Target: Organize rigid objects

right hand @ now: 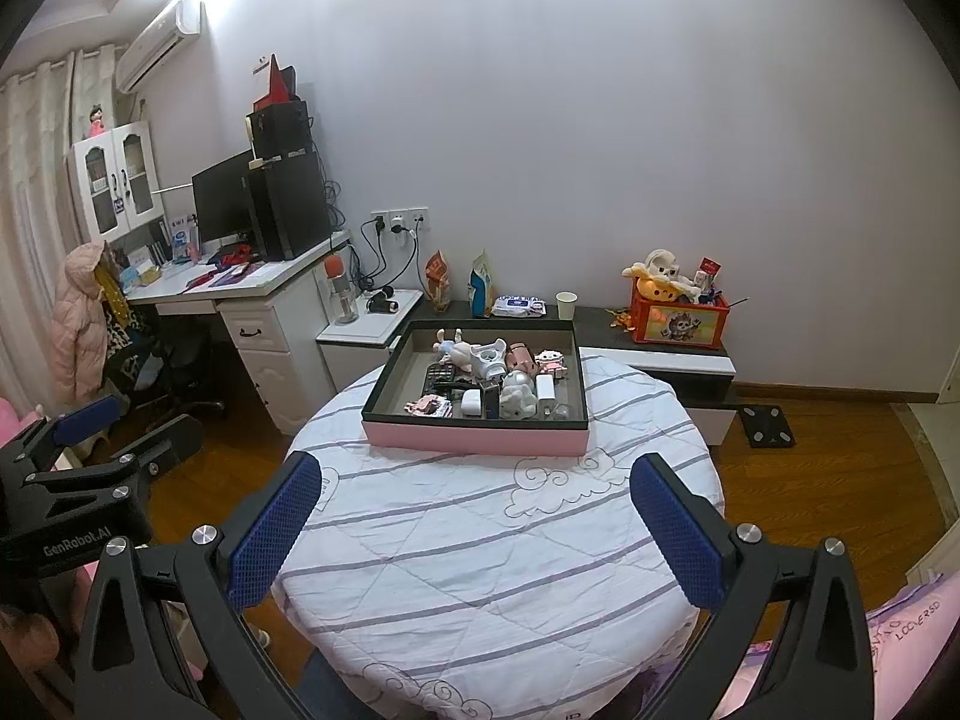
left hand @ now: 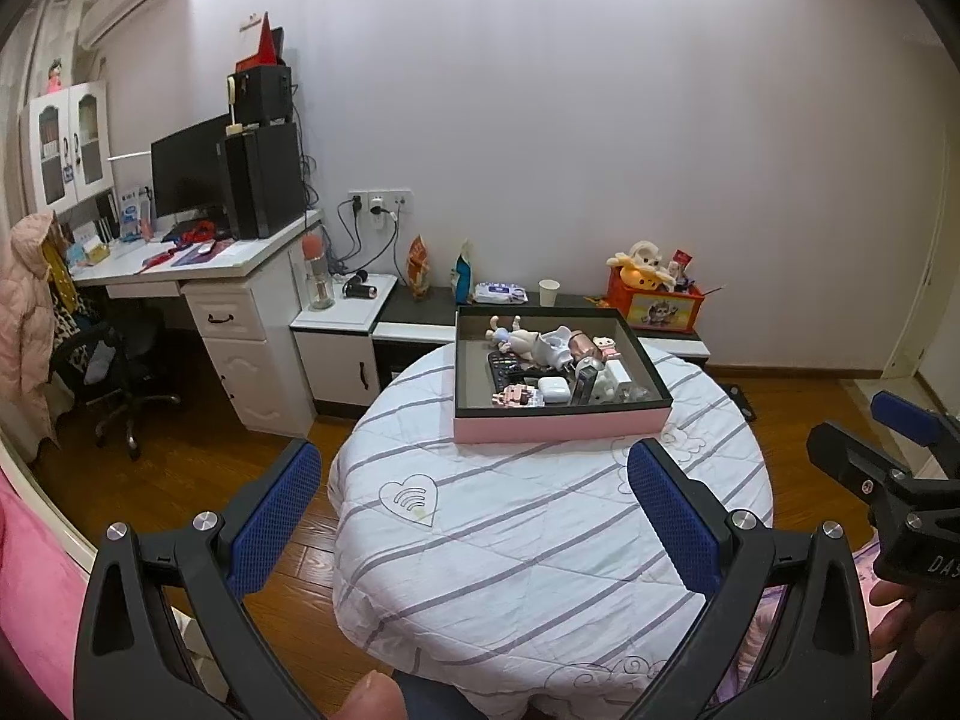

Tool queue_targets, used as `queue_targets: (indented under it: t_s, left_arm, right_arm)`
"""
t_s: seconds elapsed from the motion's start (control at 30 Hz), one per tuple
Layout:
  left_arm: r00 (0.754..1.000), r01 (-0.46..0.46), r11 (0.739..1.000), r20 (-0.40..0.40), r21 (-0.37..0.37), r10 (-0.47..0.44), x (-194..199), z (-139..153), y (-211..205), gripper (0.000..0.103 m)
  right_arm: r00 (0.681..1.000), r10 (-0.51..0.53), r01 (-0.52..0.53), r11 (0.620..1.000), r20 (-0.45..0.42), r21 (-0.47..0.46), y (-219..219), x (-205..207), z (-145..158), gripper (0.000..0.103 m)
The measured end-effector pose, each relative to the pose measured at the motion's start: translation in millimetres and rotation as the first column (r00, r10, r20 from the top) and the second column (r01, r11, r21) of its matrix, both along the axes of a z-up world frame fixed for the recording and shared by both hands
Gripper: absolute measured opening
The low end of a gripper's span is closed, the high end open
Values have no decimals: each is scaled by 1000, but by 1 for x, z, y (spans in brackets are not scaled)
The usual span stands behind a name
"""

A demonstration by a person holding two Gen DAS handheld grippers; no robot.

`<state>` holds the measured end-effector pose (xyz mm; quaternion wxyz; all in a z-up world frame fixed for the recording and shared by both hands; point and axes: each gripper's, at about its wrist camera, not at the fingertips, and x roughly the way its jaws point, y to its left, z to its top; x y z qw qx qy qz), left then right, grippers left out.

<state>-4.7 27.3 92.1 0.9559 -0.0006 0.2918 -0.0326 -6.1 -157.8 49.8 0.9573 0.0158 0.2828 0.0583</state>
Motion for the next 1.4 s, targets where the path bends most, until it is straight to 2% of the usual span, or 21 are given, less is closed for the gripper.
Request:
queue_targets:
  t_s: [0.2,0.53,1.03,1.2,1.4]
  left_arm:
    - [1000,-23,999,11,28,23,-1,0,-2,103]
    - [999,-4,999,-38,-44,2,8,-4,5,103]
    - [998,4,999,-56,-37,-6,12,-7,5,103]
    - [999,-4,1000,-44,-3,4,12,-8,3,103]
    - [1000,6,1000,-30,-19,-6,11,-10,7,103]
  right_arm:
    - [1000,2,-2,1000,-3,1,0,1,0,103]
    - [1000,3,-3,1000,-7,-2,3,3,-3,103]
    - [1000,8,-8,1000,-16,-4,7,7,-5,103]
    - [1000,7,-8,1000,-18,-4,7,8,-5,103]
    - [1000,8,-8,1000,-19,-4,8,8,-6,103]
